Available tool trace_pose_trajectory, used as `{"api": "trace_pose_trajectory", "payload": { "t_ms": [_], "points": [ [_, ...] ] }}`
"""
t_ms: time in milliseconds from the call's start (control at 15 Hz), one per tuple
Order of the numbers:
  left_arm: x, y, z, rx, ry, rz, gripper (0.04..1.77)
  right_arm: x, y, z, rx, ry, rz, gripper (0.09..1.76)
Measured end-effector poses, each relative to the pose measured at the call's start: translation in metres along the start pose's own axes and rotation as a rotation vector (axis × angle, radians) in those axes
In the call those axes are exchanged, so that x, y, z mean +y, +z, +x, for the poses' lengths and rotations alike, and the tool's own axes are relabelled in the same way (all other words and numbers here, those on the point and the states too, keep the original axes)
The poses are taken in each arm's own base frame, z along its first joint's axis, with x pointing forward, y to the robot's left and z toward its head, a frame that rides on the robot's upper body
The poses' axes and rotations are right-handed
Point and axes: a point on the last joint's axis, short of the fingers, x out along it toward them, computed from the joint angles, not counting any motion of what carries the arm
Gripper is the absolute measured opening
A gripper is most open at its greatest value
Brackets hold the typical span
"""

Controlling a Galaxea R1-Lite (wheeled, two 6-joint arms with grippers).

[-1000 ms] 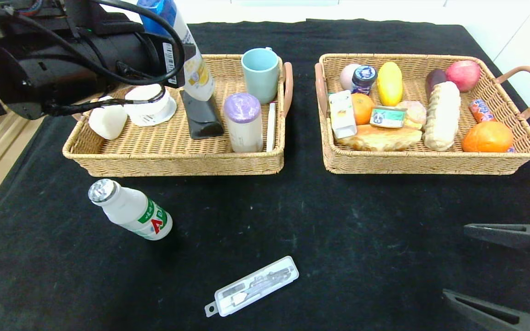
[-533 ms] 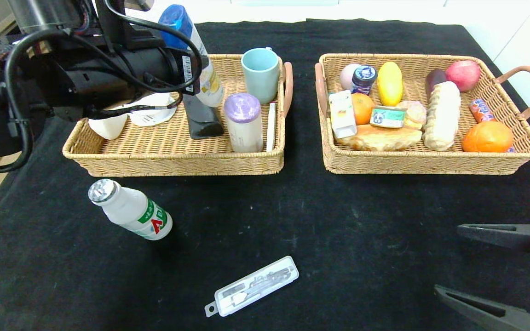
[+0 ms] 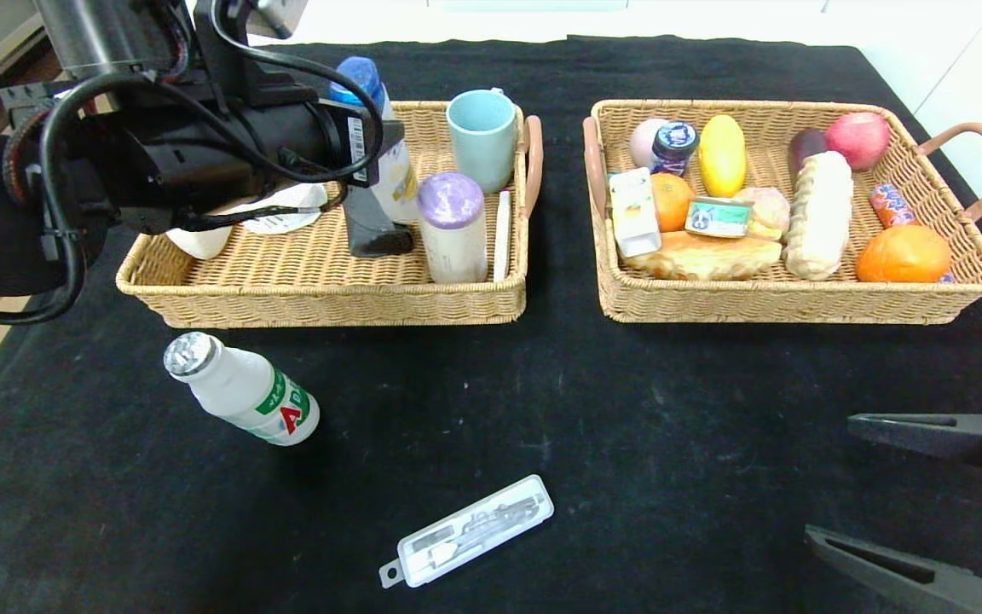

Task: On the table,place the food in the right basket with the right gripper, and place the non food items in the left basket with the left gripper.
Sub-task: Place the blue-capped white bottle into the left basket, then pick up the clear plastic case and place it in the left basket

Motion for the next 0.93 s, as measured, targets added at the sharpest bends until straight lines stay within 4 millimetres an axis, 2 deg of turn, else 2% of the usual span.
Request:
{"api": "trace_pose_trajectory", "payload": {
  "t_ms": [200,400,667,933],
  "points": [
    [0.0,-0.003,0.001,0.012,0.003,-0.024,1.21,-0.001,0.0,0.0,0.001,-0.004,0.001,1.71],
    [0.0,-0.003,-0.005,0.019,0.01,-0.025,1.37,0.0,0.0,-0.002,-0.003,-0.005,-0.001,1.71],
    [0.002,0.004,-0.028,0.015,0.008,-0.02,1.51,0.001,0.0,-0.004,-0.011,-0.002,-0.004,1.71],
    [0.001,0.01,-0.061,0.098,-0.027,-0.015,1.59,0.002,0.0,-0.005,-0.015,0.0,-0.005,1.71]
  ]
}}
